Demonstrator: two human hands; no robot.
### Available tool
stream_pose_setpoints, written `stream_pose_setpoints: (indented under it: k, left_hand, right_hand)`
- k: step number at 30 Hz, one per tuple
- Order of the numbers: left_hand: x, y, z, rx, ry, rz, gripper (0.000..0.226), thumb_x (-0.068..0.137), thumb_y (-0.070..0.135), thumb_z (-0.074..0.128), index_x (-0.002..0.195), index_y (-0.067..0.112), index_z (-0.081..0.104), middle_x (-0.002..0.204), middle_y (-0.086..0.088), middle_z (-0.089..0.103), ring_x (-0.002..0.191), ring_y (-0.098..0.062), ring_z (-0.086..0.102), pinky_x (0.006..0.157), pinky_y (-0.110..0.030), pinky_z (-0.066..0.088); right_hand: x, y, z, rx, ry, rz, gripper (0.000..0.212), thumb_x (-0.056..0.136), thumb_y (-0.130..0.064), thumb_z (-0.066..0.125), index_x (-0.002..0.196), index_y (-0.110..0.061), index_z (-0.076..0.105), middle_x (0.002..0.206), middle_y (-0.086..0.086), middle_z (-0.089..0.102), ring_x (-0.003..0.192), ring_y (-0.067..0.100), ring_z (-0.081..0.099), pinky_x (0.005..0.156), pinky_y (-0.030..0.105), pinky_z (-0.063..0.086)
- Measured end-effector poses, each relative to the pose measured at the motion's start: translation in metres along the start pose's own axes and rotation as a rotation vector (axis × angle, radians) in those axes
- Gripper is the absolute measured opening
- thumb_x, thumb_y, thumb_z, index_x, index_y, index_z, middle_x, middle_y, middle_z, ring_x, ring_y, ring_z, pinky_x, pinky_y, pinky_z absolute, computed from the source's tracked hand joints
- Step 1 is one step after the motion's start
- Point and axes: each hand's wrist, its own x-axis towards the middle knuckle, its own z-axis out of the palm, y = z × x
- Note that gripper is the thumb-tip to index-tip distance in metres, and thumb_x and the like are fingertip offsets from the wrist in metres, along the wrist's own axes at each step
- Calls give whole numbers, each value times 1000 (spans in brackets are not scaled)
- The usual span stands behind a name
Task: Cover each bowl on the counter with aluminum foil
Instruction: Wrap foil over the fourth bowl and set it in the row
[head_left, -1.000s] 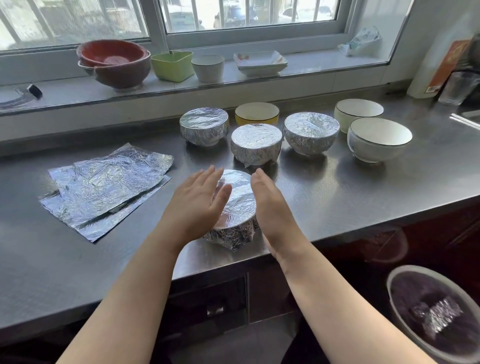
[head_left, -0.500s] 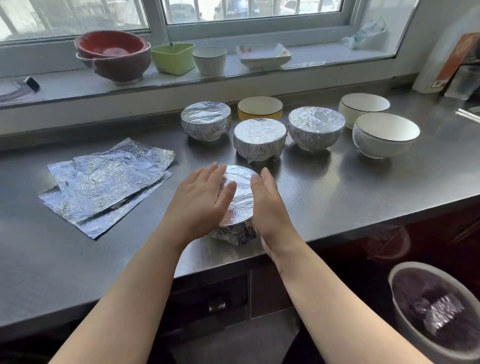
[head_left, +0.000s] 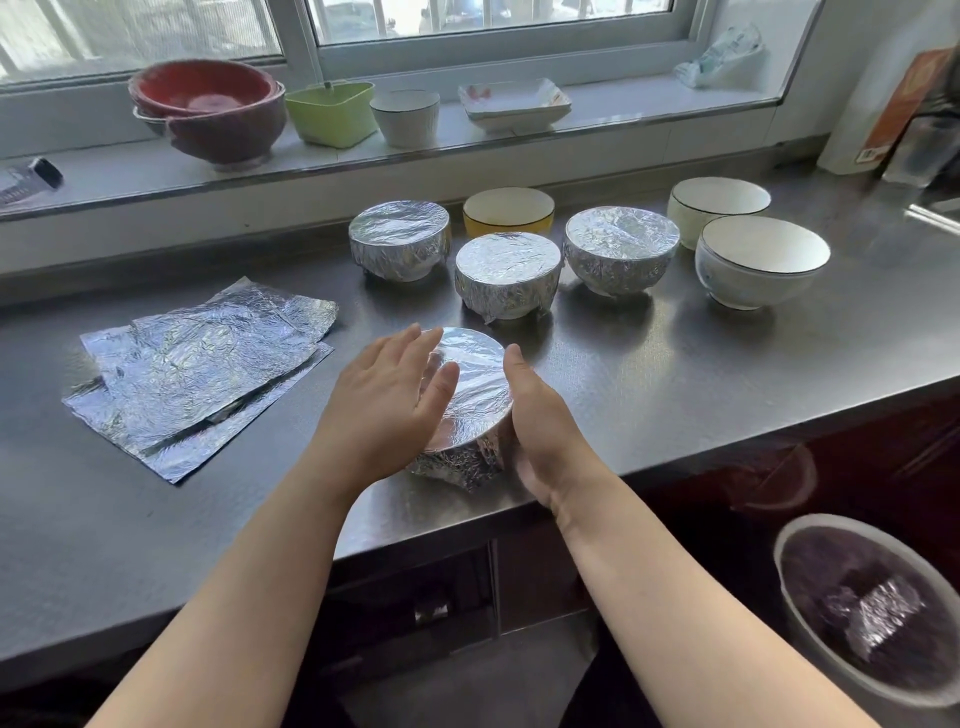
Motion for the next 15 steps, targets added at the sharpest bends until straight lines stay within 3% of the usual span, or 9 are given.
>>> stream_pose_setpoints:
  k: [5,11,15]
  left_hand:
    - [0,2,0,-6,-10,-25,75,89,62,12,151,26,32,158,3,30,145,-15,21,117,-33,15]
    - [-3,10,0,-15,-10,-142,70,97,62,13,152,22,29,160,-1,26,147,-18,17,119,-35,11]
    - [-11,17,-6,0,-35,-201,81,90,64,3,154,18,22,160,-4,24,148,-20,16,119,-35,10]
  right_hand:
    - [0,1,-11,58,-71,82,56,106,-44,23,128,-8,59,120,11,69,114,21,65,100,34,48]
    - [9,-3,-12,95,-132,126,54,106,-44,24,125,-9,60,122,12,68,115,23,63,96,34,49]
    - [15,-12,-12,21,-147,141,56,104,-48,29,128,-6,58,121,15,68,114,27,64,99,38,49]
